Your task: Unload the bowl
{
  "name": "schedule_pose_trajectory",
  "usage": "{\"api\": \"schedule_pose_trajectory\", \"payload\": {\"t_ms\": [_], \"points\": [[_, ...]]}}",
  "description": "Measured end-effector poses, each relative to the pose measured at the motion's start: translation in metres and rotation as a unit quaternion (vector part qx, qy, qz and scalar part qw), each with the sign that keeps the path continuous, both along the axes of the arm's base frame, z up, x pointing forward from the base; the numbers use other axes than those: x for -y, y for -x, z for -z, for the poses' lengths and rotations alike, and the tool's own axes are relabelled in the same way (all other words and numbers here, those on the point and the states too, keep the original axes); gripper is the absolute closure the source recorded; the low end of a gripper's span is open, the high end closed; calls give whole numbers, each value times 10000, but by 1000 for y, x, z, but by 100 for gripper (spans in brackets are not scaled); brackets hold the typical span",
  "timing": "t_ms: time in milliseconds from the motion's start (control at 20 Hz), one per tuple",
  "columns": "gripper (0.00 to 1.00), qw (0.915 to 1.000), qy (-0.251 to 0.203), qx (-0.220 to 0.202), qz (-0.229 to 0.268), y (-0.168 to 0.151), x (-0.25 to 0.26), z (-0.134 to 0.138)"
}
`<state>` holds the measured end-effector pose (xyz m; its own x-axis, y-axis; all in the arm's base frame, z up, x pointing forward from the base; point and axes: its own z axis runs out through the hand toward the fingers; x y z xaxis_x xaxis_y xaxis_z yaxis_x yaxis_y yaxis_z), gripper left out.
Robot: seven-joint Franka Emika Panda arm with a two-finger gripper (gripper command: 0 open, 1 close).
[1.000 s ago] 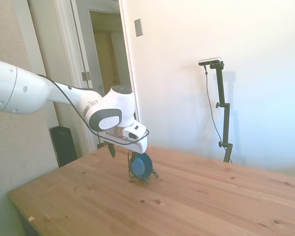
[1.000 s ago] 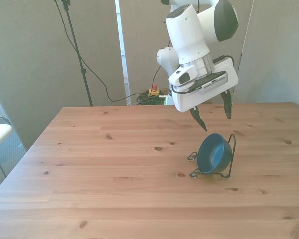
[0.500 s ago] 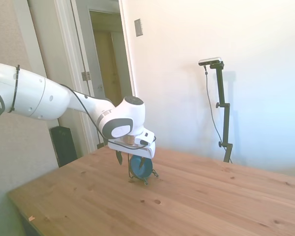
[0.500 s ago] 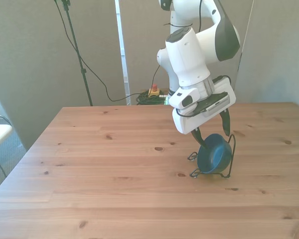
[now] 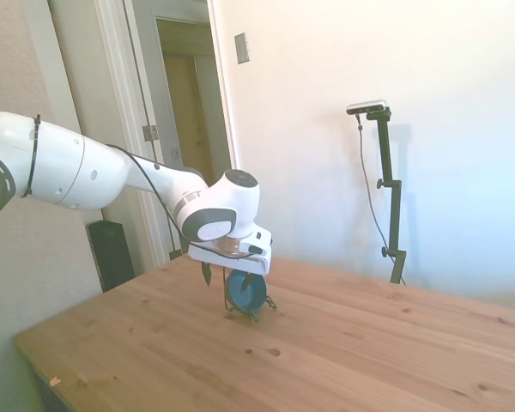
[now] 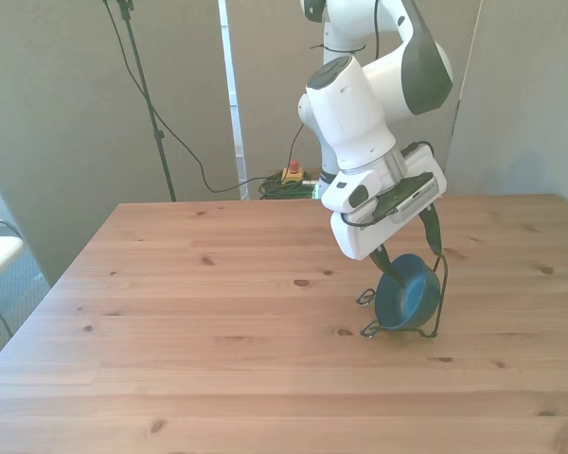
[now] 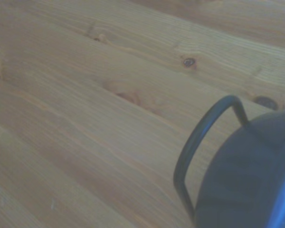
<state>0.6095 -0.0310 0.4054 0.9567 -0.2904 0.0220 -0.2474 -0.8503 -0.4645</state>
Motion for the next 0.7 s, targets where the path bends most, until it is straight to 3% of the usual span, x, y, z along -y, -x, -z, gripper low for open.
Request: {"api": "schedule_pose_trajectory", "payload": {"t_ms": [700], "points": [[100, 9997, -149, -154, -98, -3, 7, 5]]}}
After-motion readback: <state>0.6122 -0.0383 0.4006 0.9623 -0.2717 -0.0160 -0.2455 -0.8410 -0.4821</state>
